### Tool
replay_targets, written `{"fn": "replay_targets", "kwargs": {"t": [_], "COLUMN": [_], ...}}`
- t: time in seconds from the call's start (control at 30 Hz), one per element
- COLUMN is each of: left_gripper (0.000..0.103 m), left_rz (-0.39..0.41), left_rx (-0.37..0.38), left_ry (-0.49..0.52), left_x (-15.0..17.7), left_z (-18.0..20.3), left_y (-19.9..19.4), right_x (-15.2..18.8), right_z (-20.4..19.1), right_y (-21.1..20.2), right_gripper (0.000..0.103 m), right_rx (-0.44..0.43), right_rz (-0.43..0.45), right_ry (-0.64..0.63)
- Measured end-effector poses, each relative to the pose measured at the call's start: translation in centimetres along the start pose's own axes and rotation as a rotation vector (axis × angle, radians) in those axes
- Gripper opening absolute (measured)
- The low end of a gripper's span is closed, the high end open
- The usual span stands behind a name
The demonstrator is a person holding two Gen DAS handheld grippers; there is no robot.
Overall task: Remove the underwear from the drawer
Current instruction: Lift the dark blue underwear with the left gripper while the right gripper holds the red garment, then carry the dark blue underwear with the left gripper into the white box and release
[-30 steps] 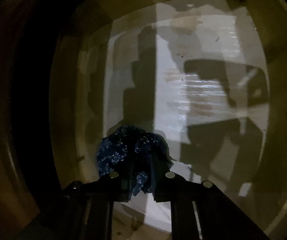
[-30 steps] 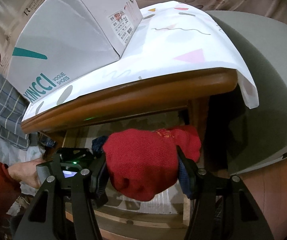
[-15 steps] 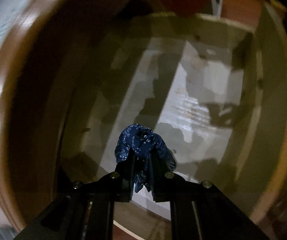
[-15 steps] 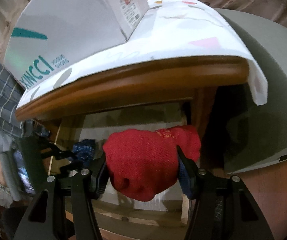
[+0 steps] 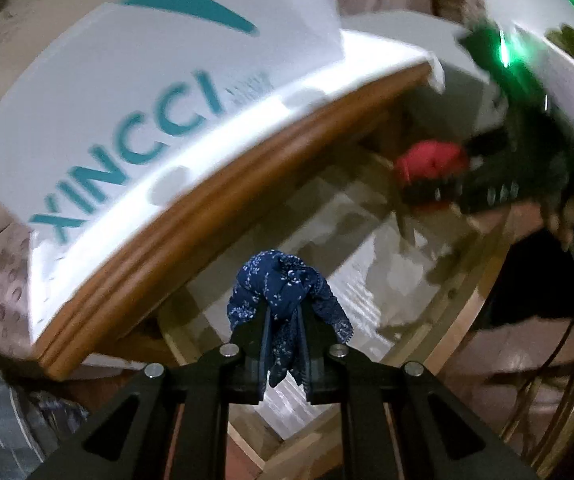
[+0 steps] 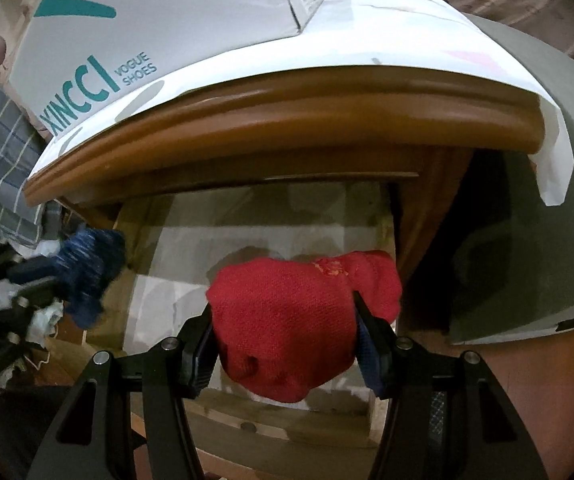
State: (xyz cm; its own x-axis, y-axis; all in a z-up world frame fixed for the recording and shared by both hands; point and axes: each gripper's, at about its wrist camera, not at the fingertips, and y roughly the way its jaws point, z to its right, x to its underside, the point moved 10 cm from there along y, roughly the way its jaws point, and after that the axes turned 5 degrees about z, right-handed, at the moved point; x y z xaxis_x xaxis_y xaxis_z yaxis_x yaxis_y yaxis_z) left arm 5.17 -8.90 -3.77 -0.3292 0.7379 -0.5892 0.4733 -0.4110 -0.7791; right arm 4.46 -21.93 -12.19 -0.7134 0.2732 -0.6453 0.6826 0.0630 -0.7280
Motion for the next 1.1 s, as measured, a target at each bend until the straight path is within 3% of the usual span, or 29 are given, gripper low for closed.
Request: {"fn": "replay_targets", "kwargs": {"t": [0.33,0.7,1.1], "left_gripper": [0.012,0.012,0.012], "left_rz": [0.141,0.257,0.259], "left_rx": [-0.064,-0.192,-0.274], "left_ry": [-0.134,-0.228,-0.278], "left_x": [-4.7,-12.9,-19.5], "left_z": [-2.3,-8.7,-14.6], "left_y": [-7.6,-15.6,-14.9], "right_x": [0.5,0.7,0.9], "right_z": [-0.1,-0.6,-0.7], "right_y": [0.2,1.0,1.1], "right_gripper": [0.056,0.056,0.056], "right_rx": [0.025,0.035,0.032], "right_rz": [-0.015,-0.032,-0.045], "right_ry": [-0.045,-0.063,-0.063]}}
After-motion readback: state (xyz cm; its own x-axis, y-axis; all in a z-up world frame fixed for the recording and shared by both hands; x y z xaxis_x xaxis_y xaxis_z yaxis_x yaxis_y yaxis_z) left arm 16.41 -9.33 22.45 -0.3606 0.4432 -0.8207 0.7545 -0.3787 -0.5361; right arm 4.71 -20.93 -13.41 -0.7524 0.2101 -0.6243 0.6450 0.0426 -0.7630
